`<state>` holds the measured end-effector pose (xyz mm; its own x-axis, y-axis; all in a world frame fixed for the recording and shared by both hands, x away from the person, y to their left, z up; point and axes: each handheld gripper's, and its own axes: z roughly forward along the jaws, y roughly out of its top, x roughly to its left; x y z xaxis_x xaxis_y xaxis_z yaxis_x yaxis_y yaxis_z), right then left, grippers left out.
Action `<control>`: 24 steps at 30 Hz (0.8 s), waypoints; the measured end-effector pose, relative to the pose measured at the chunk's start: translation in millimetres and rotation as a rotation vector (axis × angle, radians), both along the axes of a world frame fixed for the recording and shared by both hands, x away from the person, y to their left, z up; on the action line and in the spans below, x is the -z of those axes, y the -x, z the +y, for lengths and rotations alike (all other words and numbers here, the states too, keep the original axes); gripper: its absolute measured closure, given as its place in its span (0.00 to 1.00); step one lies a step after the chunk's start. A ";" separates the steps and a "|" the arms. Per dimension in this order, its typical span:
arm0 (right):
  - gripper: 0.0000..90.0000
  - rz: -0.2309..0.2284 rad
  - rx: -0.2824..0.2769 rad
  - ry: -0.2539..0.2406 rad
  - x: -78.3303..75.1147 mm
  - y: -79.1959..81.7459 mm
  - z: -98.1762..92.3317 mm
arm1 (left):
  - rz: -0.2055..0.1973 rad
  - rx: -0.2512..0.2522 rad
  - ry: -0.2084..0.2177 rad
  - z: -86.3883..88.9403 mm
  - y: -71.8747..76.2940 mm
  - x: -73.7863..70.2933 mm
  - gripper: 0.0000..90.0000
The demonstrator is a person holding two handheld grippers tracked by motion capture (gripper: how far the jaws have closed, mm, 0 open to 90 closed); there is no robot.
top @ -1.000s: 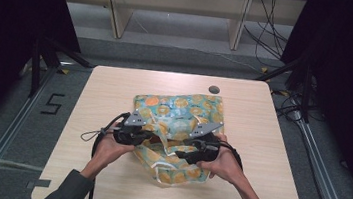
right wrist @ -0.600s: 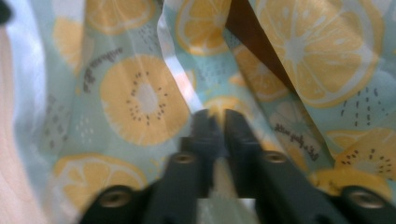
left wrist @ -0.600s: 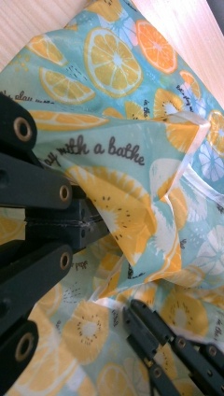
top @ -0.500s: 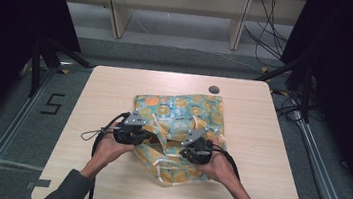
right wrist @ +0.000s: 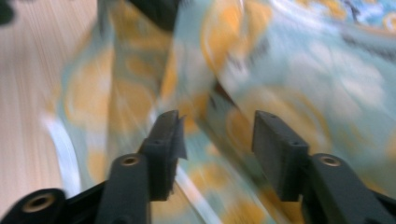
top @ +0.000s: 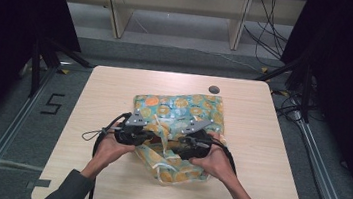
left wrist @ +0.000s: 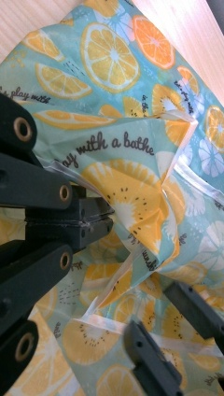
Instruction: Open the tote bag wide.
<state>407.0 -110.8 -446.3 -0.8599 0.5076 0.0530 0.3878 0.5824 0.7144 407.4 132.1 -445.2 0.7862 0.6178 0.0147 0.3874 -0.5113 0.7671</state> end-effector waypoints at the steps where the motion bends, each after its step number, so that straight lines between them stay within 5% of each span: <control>1: 0.56 0.019 0.024 -0.034 0.5 1.6 6.1 | -0.001 0.003 -0.001 0.1 -0.1 -0.3 1.00; 2: 0.53 0.032 0.001 -0.034 0.3 3.9 15.0 | 0.003 -0.006 0.004 0.3 -0.6 0.2 1.00; 5: 0.51 0.039 0.053 -0.061 9.0 8.0 28.4 | 0.003 -0.008 0.005 -0.7 -0.6 1.3 1.00; 6: 0.52 0.026 0.053 -0.030 10.5 8.3 30.8 | 0.003 -0.008 0.005 -0.7 -0.6 1.3 1.00; 8: 0.68 -0.019 0.078 -0.012 16.2 8.6 36.7 | 0.003 0.010 -0.013 -1.5 -0.4 2.7 1.00; 9: 0.68 -0.019 0.078 -0.012 16.2 8.6 36.7 | 0.003 0.010 -0.013 -1.5 -0.4 2.7 1.00; 10: 0.88 -0.032 0.051 0.002 15.4 6.6 36.0 | 0.006 0.013 -0.006 -1.6 0.7 3.4 1.00; 11: 0.95 -0.042 0.042 -0.005 13.9 6.3 34.7 | -0.007 0.018 -0.015 -0.7 0.9 2.8 1.00; 15: 1.00 -0.109 0.033 -0.007 -2.1 2.3 20.1 | 0.004 0.012 0.002 2.1 3.6 3.1 1.00; 16: 1.00 -0.117 0.068 -0.033 -19.1 -4.3 4.1 | 0.004 0.025 0.001 3.4 6.4 2.3 1.00; 19: 1.00 -0.202 0.140 -0.056 -38.0 -24.1 -21.2 | 0.003 0.065 0.004 1.6 11.3 1.3 1.00; 21: 1.00 -0.195 0.148 -0.062 -39.6 -32.3 -26.3 | -0.001 0.074 0.008 0.2 13.3 0.8 1.00; 22: 1.00 -0.218 0.180 -0.012 -37.5 -50.5 -33.2 | -0.006 0.091 0.003 -0.6 14.1 -0.3 1.00; 24: 1.00 -0.198 0.171 -0.006 -34.5 -59.6 -35.1 | -0.019 0.107 0.002 -2.5 16.5 -3.9 1.00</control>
<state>466.7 -145.8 -411.8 -0.7554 0.6468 -0.1046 0.3324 0.5158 0.7896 390.9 129.6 -441.3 0.8471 0.5307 0.0289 0.3165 -0.5474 0.7747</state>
